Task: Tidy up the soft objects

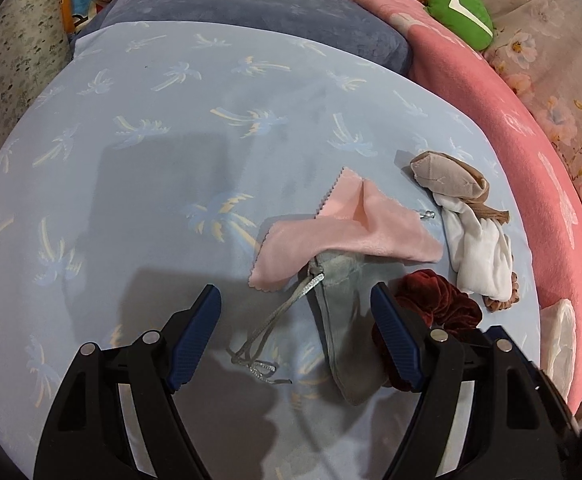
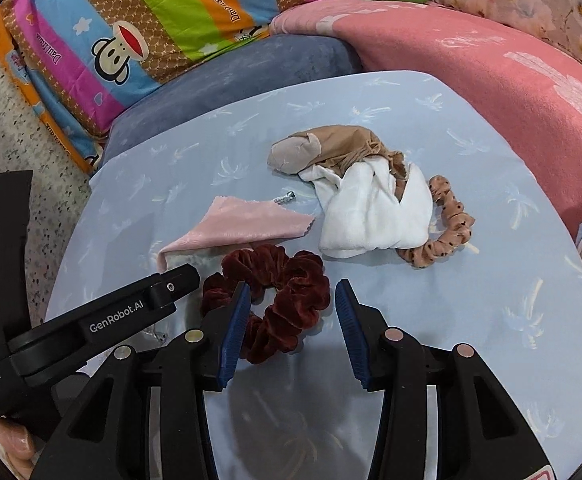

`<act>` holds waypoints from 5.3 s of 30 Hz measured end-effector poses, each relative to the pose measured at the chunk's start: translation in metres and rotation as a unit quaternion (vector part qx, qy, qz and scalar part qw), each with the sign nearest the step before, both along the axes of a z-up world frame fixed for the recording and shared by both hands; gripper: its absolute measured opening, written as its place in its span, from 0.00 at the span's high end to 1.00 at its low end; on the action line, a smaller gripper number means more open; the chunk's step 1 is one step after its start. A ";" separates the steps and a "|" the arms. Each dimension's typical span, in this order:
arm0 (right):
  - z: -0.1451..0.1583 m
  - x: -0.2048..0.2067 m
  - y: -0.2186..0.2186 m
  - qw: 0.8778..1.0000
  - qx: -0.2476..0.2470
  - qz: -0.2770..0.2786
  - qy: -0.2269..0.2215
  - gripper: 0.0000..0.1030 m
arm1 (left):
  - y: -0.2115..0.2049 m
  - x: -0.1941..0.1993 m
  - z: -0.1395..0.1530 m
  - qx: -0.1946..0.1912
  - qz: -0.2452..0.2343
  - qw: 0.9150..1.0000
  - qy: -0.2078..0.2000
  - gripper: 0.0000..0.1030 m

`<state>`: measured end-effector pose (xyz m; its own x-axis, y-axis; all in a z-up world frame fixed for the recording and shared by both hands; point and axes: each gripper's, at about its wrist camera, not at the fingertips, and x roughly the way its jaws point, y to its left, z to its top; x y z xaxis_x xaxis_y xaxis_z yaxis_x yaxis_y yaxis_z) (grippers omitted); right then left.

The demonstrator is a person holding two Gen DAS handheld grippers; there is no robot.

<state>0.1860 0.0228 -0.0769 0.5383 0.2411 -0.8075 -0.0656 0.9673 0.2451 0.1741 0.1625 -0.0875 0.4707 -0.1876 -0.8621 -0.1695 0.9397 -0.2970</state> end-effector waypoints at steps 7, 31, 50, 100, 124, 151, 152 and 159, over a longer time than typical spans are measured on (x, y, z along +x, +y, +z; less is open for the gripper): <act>-0.020 0.002 0.000 1.000 0.002 -0.001 0.028 0.78 | -0.007 0.001 0.001 0.001 -0.017 1.000 -0.001 0.44; 0.049 -0.062 -0.077 0.996 0.029 -0.072 -0.043 0.84 | -0.051 -0.037 0.052 -0.010 -0.082 0.995 -0.049 0.96; 0.125 -0.104 -0.149 0.980 0.040 -0.134 -0.141 0.84 | -0.131 -0.060 0.128 -0.044 -0.186 0.972 -0.139 0.96; 0.105 -0.110 -0.193 0.977 0.041 -0.171 -0.124 0.84 | -0.170 -0.032 0.081 0.014 -0.219 0.972 -0.077 0.97; 0.148 -0.186 -0.319 0.935 0.023 -0.300 -0.188 0.84 | -0.330 -0.069 0.158 0.001 -0.377 0.911 -0.169 0.96; 0.121 -0.188 -0.364 0.921 0.022 -0.350 -0.170 0.78 | -0.366 -0.073 0.148 0.013 -0.388 0.906 -0.170 0.35; 0.121 -0.185 -0.363 0.922 0.021 -0.349 -0.169 0.78 | -0.364 -0.072 0.147 0.014 -0.384 0.908 -0.170 0.35; 0.124 -0.175 -0.350 0.928 0.021 -0.330 -0.169 0.74 | -0.345 -0.063 0.142 0.013 -0.362 0.917 -0.165 0.35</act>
